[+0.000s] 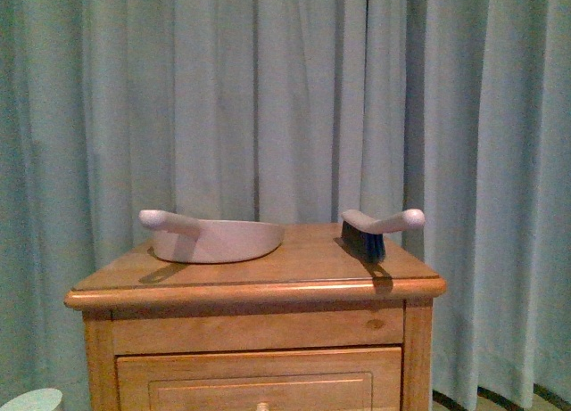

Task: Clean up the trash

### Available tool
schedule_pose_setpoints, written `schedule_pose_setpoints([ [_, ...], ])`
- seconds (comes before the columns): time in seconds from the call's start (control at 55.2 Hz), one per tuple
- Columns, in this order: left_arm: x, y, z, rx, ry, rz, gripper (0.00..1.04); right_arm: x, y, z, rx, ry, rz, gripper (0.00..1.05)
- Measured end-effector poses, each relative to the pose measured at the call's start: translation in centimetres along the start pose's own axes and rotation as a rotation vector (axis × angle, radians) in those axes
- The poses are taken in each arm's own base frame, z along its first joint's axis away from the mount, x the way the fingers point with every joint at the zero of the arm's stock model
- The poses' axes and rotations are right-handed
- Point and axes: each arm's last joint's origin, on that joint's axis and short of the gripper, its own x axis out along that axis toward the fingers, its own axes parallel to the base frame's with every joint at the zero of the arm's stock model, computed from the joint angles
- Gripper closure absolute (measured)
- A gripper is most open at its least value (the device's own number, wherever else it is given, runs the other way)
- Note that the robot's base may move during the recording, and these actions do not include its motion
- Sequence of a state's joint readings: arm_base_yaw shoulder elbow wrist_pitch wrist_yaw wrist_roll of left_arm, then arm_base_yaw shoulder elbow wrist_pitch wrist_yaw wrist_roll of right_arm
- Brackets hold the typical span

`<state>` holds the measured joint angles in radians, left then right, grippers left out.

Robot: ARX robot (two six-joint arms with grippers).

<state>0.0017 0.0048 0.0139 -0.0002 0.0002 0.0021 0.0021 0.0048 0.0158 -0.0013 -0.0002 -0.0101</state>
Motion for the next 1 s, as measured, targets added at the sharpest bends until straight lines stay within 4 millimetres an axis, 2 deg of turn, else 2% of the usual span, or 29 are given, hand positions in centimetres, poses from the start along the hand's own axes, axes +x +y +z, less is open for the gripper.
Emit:
schedule_pose_setpoints([
  [0.761, 0.0, 0.0, 0.0, 0.0, 0.0, 0.001, 0.08, 0.0, 0.0, 0.0, 0.001, 0.0, 0.0, 0.07],
  [0.906, 1.1, -0.2, -0.9, -0.109, 0.283, -0.45, 0.08, 0.0, 0.0, 0.0, 0.001, 0.0, 0.001, 0.07],
  [0.996, 2.5, -0.8, -0.8, -0.104, 0.302, -0.543, 0.08, 0.0, 0.0, 0.0, 0.001, 0.0, 0.0, 0.07],
])
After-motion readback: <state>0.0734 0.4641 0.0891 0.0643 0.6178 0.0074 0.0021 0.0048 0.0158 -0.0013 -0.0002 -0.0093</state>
